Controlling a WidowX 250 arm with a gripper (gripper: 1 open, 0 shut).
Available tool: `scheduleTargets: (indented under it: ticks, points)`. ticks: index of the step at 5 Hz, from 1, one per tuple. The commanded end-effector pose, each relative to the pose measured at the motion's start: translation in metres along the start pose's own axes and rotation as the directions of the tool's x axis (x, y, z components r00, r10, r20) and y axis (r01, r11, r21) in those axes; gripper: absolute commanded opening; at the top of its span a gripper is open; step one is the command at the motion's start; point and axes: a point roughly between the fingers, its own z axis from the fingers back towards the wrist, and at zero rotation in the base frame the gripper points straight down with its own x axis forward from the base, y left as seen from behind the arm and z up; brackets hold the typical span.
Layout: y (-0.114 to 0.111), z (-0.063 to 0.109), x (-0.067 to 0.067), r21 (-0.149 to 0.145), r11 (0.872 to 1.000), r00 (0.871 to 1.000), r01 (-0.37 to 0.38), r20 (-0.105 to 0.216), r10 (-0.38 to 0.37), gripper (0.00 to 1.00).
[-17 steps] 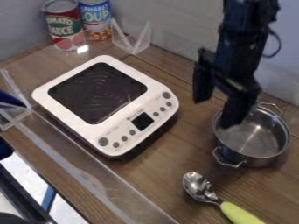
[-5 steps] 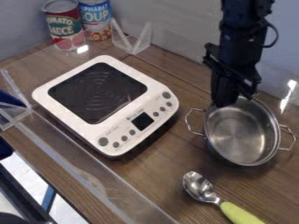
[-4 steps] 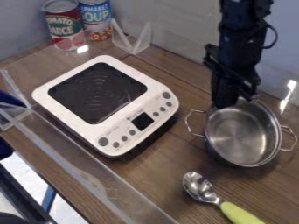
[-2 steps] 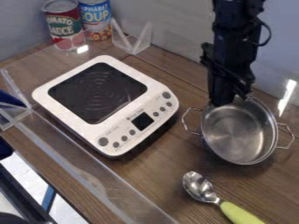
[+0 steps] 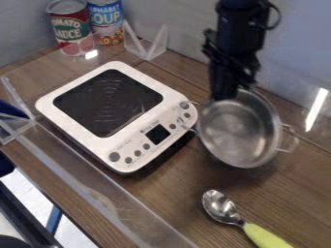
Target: Put silver pot on the white and black stove top
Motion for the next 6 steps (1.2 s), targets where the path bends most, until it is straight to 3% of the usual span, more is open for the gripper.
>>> scheduleTargets:
  ticks: [1, 3, 4, 5, 6]
  points:
    - [0.039, 0.043, -0.017, 0.065, 0.997, 0.996, -0.047, 0.081, 0.041, 0.0]
    - [0.101, 0.063, -0.071, 0.087, 0.988, 0.989, -0.128, 0.081, 0.121, 0.0]
    - [0.119, 0.064, -0.095, 0.091, 0.988, 0.99, -0.128, 0.077, 0.121, 0.0]
    - [0.118, 0.06, -0.104, 0.078, 0.989, 0.991, -0.124, 0.067, 0.119, 0.0]
    - [0.109, 0.061, -0.106, 0.064, 0.99, 0.99, -0.124, 0.077, 0.119, 0.0]
